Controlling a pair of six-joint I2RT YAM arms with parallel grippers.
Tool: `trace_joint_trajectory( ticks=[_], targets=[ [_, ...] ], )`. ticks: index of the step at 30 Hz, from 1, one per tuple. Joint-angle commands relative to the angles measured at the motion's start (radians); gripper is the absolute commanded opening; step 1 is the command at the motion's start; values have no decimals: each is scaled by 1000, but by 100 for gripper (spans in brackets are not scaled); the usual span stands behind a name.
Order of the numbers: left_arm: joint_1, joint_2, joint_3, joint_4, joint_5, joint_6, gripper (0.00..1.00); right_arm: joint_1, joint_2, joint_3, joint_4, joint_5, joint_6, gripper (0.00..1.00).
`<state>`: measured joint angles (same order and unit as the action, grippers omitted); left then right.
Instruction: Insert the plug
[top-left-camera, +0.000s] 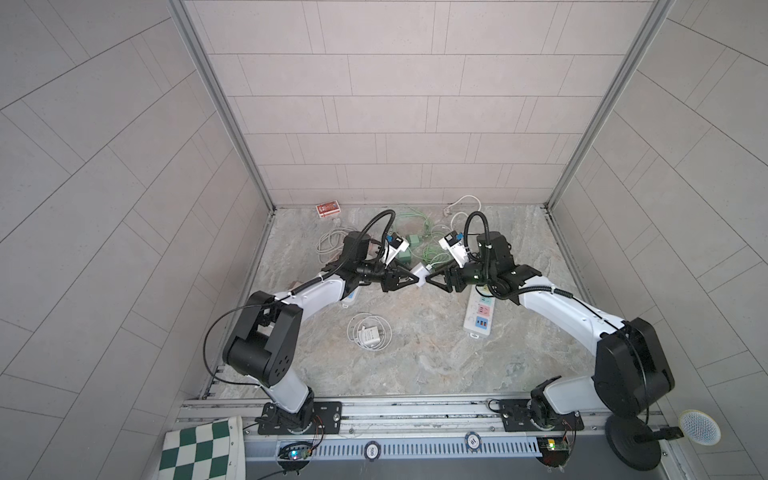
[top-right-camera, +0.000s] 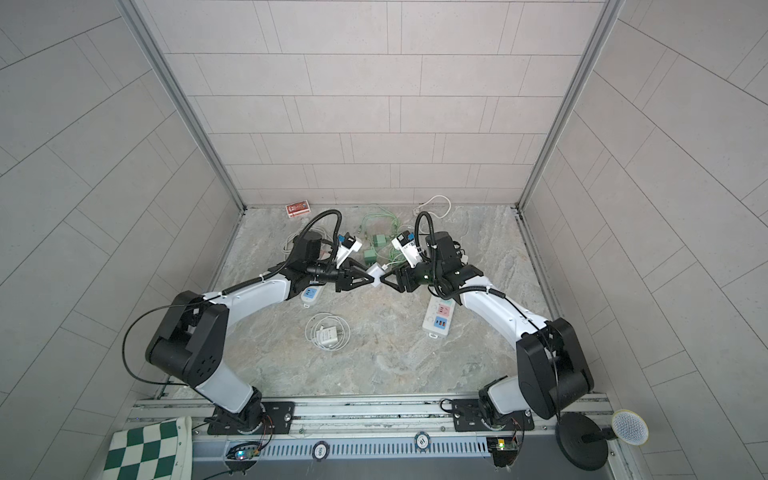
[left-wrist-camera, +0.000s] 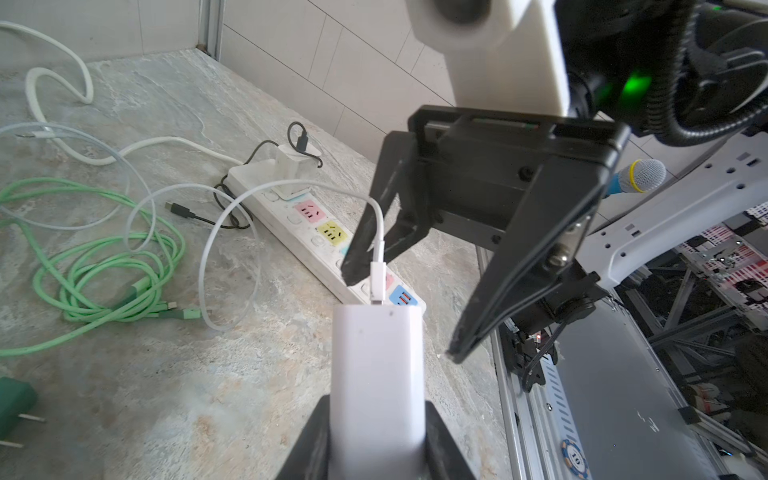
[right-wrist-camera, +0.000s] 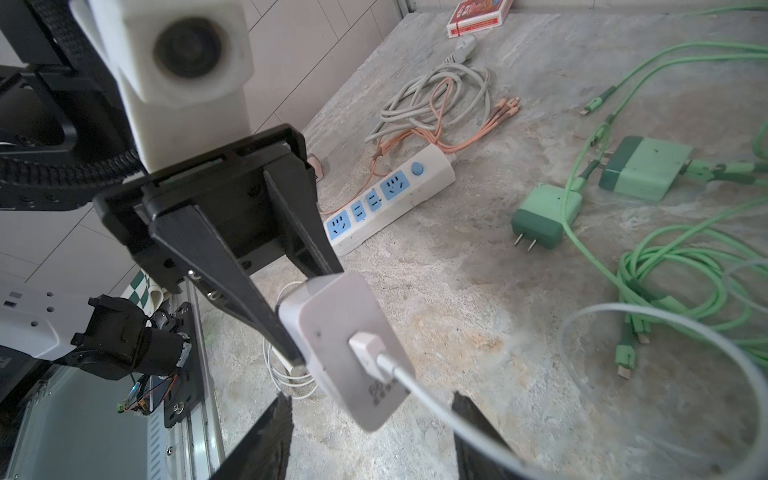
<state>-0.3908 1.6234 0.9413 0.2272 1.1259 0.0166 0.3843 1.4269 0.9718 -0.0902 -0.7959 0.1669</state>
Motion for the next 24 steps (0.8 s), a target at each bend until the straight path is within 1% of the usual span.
trace_joint_trajectory(
  ticks=[1,4,9,15,18,19,24],
  targets=[
    [12,-45,-27,21,55,6,9,-2,20,52,7,-63,-68,62],
    [13,-39,-35,37,66,-3,9,-2,53,87,-21,-111,-89,61],
    [16,-31,-29,58,90,-19,8,3,76,89,-41,-178,-120,62],
    [16,-14,-31,131,127,-75,8,14,90,84,-50,-211,-143,61],
    [17,3,-52,255,147,-166,9,24,101,95,-52,-213,-151,61],
    [17,7,-54,270,149,-178,9,27,104,99,-50,-215,-150,60],
    [17,25,-57,277,141,-185,10,31,108,118,-49,-224,-151,59]
  ],
)
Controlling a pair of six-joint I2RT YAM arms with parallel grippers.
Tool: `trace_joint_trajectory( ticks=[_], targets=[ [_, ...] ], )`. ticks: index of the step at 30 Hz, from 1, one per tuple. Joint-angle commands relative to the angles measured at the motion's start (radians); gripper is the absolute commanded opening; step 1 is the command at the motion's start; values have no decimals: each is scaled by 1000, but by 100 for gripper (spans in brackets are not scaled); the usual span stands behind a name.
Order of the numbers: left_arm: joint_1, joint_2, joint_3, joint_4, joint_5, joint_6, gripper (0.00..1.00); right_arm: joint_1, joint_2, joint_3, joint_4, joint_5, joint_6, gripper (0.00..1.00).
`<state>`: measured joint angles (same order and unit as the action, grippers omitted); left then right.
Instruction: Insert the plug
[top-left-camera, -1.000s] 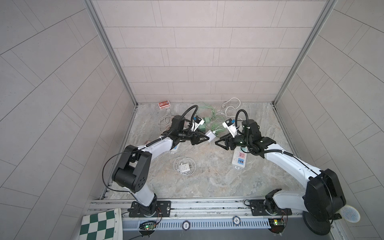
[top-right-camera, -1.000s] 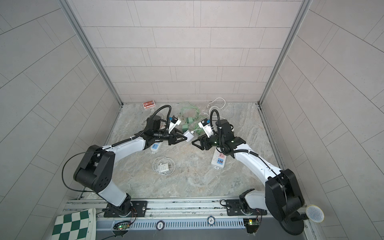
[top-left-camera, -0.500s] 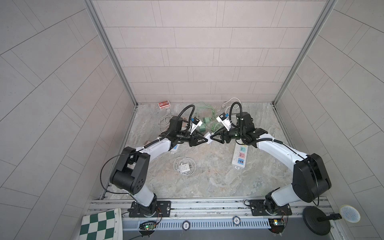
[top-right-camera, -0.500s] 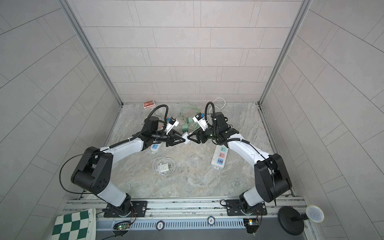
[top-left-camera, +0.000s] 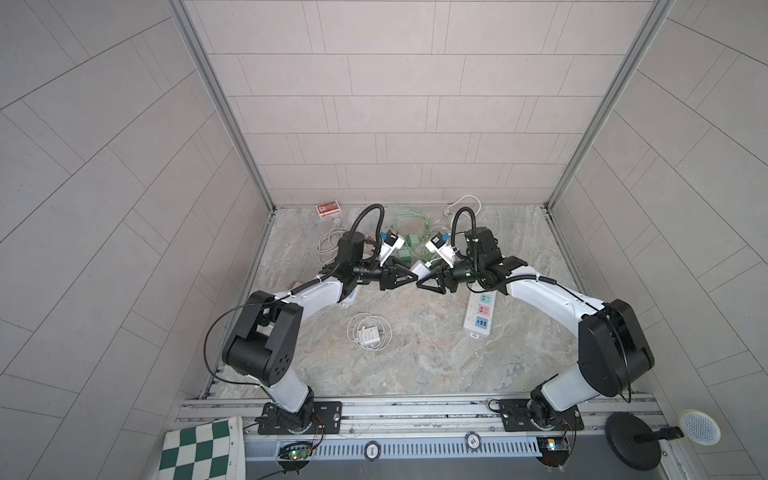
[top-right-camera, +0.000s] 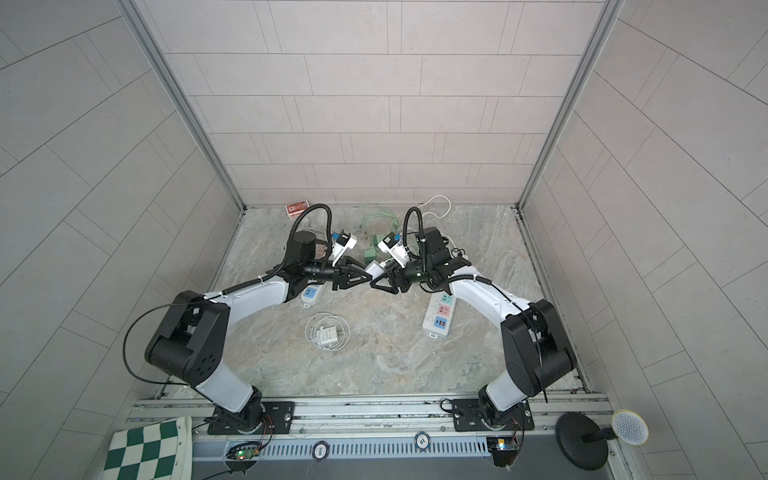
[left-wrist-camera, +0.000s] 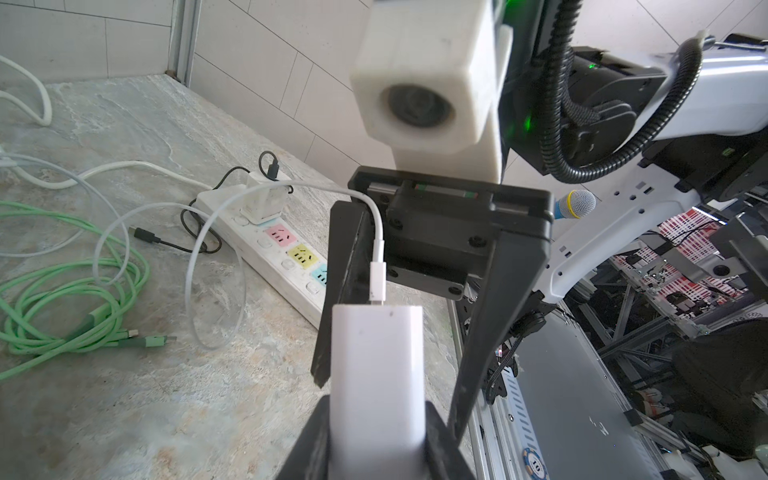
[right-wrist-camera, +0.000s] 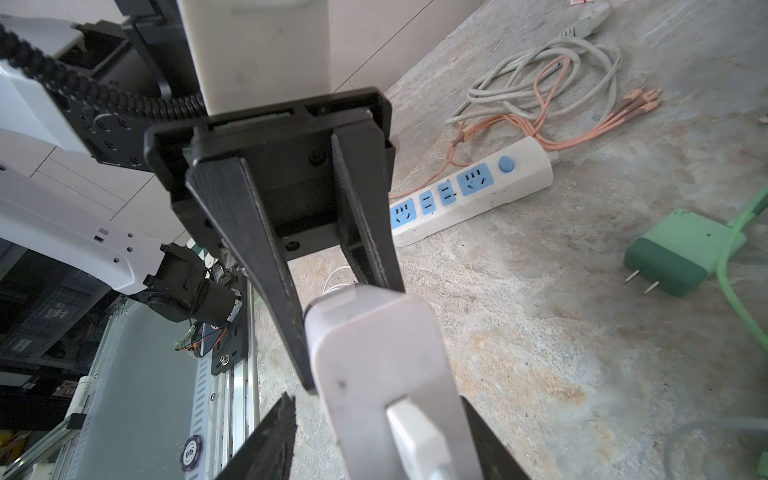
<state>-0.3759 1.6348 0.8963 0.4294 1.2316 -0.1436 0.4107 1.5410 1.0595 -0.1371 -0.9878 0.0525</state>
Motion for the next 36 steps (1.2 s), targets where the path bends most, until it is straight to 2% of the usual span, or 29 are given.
trace_joint_trajectory(
  ticks=[1,9,15,27,36],
  targets=[
    [2,14,-11,71,35,-21,10,5,-10,31,-2,-27,-37,59],
    [2,-16,37,-240,-20,195,9,-35,-14,53,-11,-33,-28,58],
    [2,-11,42,-238,-35,194,9,-21,9,61,-2,-53,-26,54],
    [2,-45,30,-232,-28,194,8,1,46,51,-23,-9,-43,55],
    [1,-20,39,-211,-12,174,8,1,25,49,4,-45,-23,52]
  ],
)
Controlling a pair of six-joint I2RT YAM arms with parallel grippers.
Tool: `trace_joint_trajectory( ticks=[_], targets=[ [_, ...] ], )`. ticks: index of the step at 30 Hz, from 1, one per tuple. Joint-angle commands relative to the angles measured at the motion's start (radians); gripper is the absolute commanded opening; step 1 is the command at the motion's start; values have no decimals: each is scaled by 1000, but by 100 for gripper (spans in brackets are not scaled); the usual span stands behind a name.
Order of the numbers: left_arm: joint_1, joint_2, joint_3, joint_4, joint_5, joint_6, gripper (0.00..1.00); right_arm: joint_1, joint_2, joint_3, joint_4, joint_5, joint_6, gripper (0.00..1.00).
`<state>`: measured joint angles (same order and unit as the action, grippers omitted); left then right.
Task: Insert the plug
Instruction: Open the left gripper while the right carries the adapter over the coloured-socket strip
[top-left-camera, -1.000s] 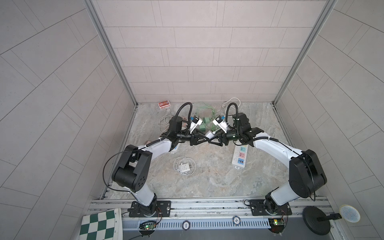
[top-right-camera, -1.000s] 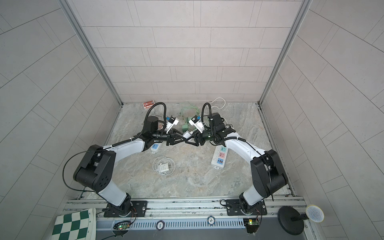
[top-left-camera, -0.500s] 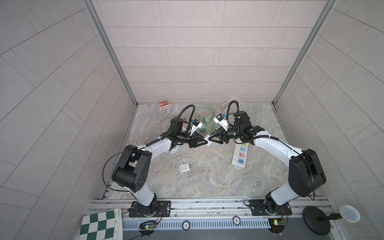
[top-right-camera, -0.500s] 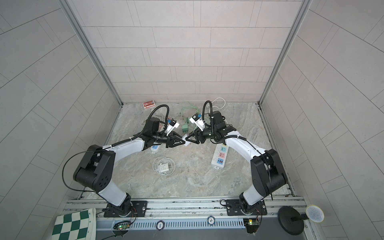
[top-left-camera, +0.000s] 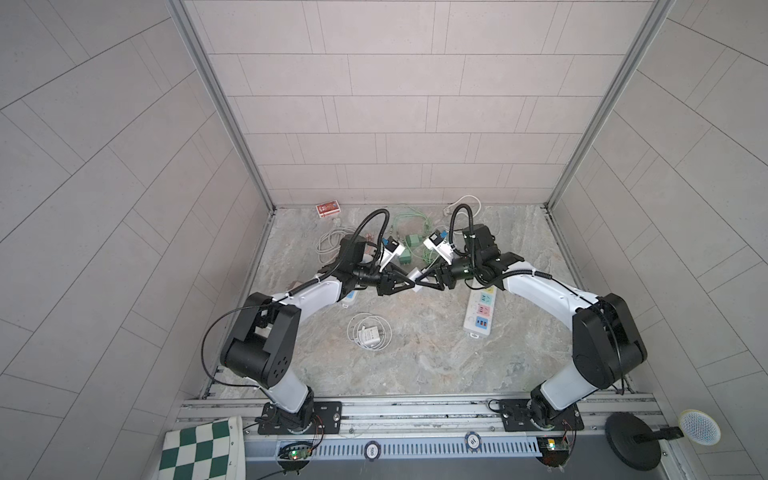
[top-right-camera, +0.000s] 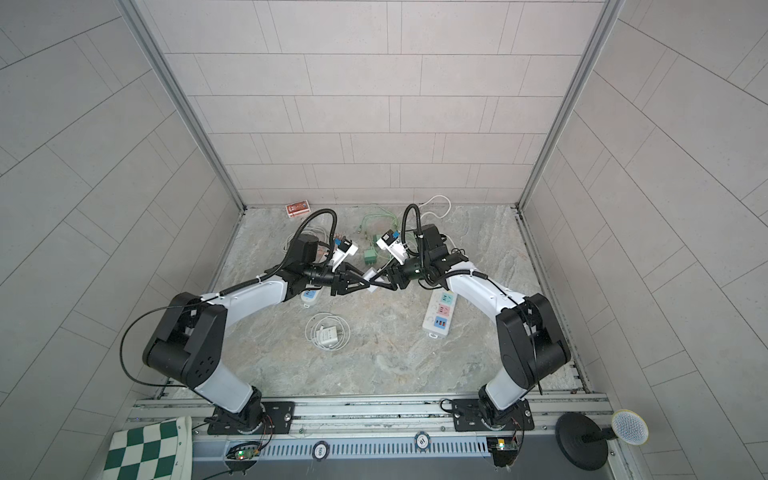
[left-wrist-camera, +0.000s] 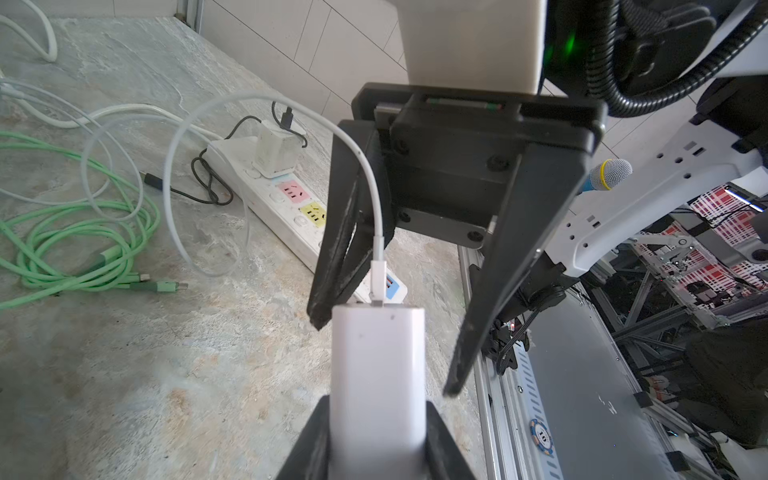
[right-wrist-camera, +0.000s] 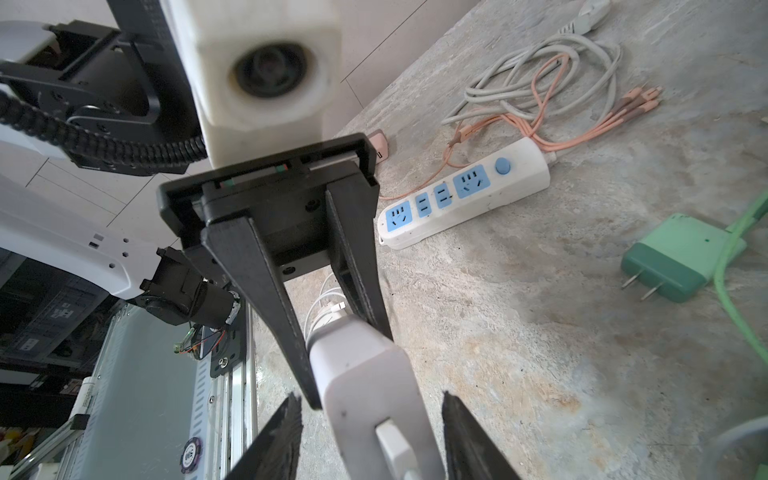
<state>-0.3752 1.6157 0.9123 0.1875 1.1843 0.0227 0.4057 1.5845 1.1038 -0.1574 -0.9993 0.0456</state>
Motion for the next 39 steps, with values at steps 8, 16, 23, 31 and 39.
trace_joint_trajectory(
  ticks=[8,16,23,31,39],
  targets=[
    [-2,2,20,88,15,-41,21,8,12,-13,53,-78,0,44],
    [-2,18,24,102,-43,-69,48,-1,-1,-22,56,30,48,8],
    [-2,-24,-32,89,-181,-73,100,-70,-61,6,-162,361,42,6],
    [-2,-118,-139,161,-368,-157,100,-173,-144,41,-455,778,109,4],
    [-5,-167,-135,67,-501,-146,100,-287,-278,6,-501,818,185,5]
  ],
)
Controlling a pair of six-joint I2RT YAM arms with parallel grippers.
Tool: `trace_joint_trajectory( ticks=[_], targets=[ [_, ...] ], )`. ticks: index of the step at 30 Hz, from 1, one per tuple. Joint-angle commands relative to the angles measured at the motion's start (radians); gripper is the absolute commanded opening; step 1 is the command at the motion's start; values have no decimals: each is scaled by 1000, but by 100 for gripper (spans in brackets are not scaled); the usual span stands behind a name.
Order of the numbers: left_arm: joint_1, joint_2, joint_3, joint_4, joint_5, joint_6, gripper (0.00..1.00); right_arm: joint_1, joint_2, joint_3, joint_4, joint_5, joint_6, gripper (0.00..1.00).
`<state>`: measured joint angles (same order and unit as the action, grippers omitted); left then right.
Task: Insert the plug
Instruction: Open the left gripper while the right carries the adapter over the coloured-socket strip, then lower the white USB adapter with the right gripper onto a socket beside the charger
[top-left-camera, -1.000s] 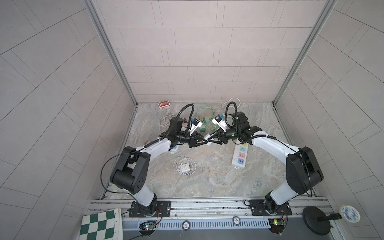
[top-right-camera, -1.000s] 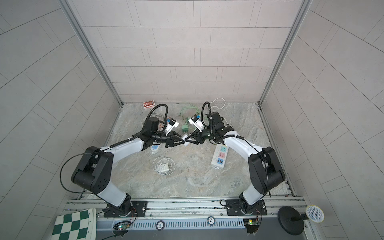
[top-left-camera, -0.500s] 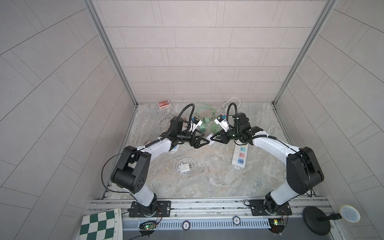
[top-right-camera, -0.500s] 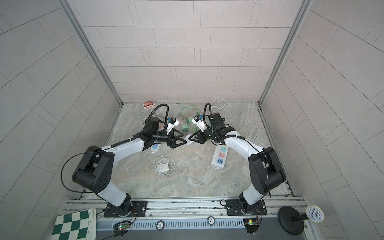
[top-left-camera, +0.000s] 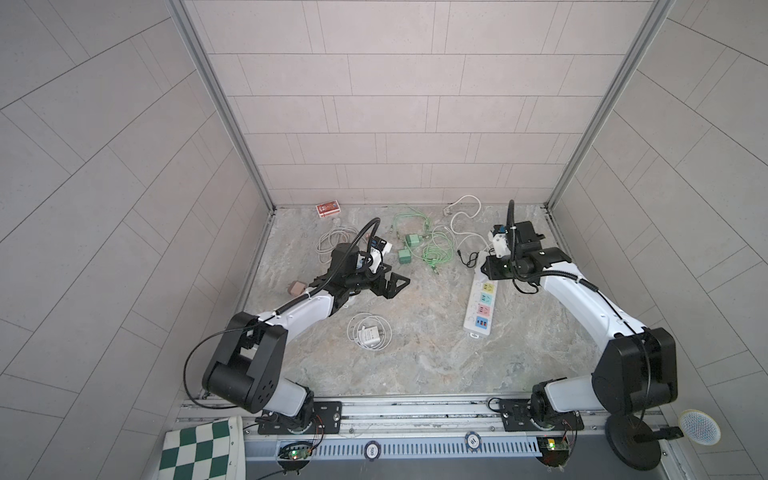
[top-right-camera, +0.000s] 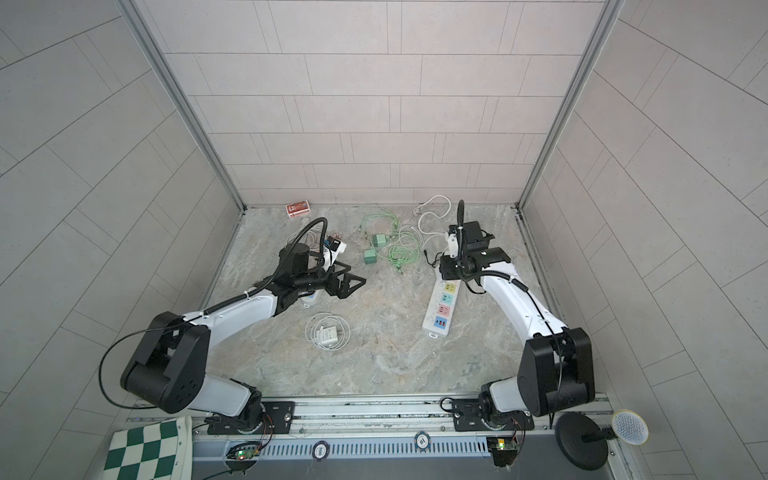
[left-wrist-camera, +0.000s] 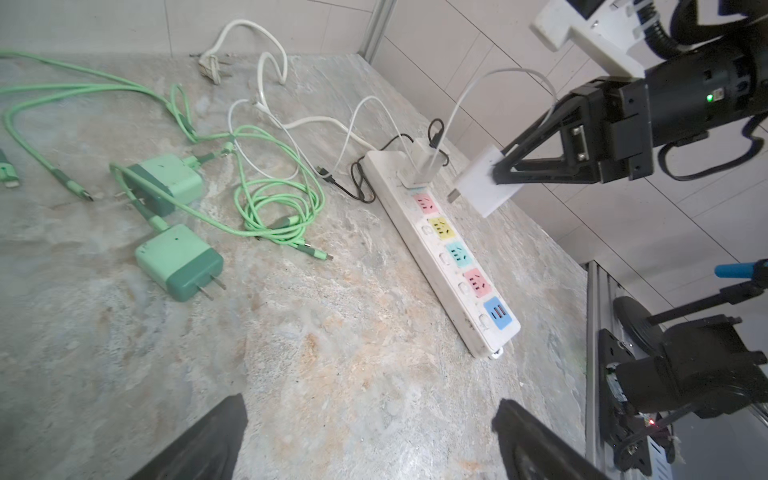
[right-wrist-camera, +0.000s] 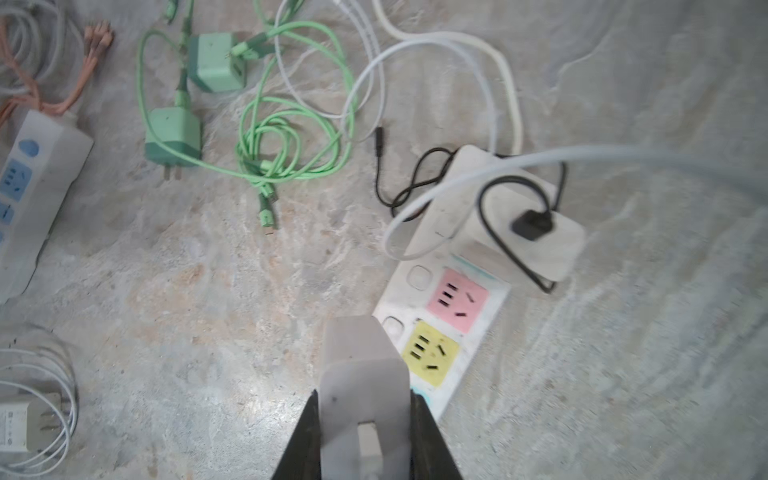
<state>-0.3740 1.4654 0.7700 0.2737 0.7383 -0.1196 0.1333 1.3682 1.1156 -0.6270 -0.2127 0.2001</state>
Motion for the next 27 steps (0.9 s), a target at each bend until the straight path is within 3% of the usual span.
trace_joint_trajectory(
  ticks=[1,11,17,27],
  targets=[
    [-8,-15,7,-14,-55,-11,100,-20,-69,2,-31,32,34,5],
    [-97,-22,9,-79,-130,12,100,-31,32,2,-63,252,57,5],
    [-131,-16,20,-88,-165,9,100,-37,122,-2,-80,327,61,4],
    [-149,-35,-9,-73,-207,-24,100,-36,262,-8,-65,302,91,3]
  ],
)
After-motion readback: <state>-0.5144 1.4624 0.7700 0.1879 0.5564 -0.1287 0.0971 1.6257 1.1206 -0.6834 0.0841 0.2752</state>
